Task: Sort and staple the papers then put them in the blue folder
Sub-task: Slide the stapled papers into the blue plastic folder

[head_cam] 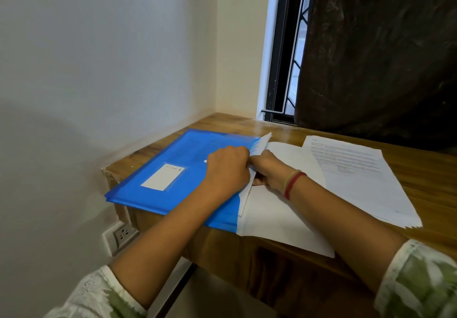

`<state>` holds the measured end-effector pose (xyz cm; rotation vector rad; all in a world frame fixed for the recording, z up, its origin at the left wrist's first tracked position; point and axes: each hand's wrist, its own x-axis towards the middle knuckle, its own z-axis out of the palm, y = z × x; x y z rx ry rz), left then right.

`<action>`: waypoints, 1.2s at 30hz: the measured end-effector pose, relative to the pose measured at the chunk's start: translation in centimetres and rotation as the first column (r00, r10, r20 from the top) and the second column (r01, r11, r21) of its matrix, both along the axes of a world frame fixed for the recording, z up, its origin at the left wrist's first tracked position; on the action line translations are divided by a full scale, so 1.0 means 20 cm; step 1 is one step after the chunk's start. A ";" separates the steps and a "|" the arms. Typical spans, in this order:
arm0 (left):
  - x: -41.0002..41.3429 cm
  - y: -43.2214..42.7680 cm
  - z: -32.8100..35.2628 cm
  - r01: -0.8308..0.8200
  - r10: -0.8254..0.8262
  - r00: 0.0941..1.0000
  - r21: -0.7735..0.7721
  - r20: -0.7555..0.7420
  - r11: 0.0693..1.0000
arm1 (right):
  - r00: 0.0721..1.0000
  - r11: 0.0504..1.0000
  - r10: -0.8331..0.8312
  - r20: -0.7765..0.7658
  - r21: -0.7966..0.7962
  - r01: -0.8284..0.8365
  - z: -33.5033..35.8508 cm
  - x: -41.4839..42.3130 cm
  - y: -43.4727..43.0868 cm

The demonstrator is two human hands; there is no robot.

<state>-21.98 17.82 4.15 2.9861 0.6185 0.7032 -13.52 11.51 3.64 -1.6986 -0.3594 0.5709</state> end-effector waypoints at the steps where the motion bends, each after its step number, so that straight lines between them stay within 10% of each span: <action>1: -0.01 0.00 -0.01 -0.006 0.006 1.000 -0.016 0.014 1.000 | 1.000 0.999 -0.015 -0.014 0.028 0.015 0.00 0.01 -0.01; 23: 0.02 -0.01 -0.09 0.031 -0.027 0.997 -0.052 0.077 0.998 | 0.980 0.994 -0.074 0.186 -0.069 0.088 -0.08 0.11 0.05; 30: -0.01 0.00 -0.09 0.065 -0.067 0.997 -0.040 -0.041 0.997 | 0.995 0.996 0.056 -0.078 -0.071 -0.062 0.02 0.17 -0.09; 36: 0.03 -0.01 0.00 0.119 -0.123 0.982 -0.033 -0.144 0.992 | 0.973 0.988 -0.151 0.173 0.061 0.143 0.03 0.33 -0.47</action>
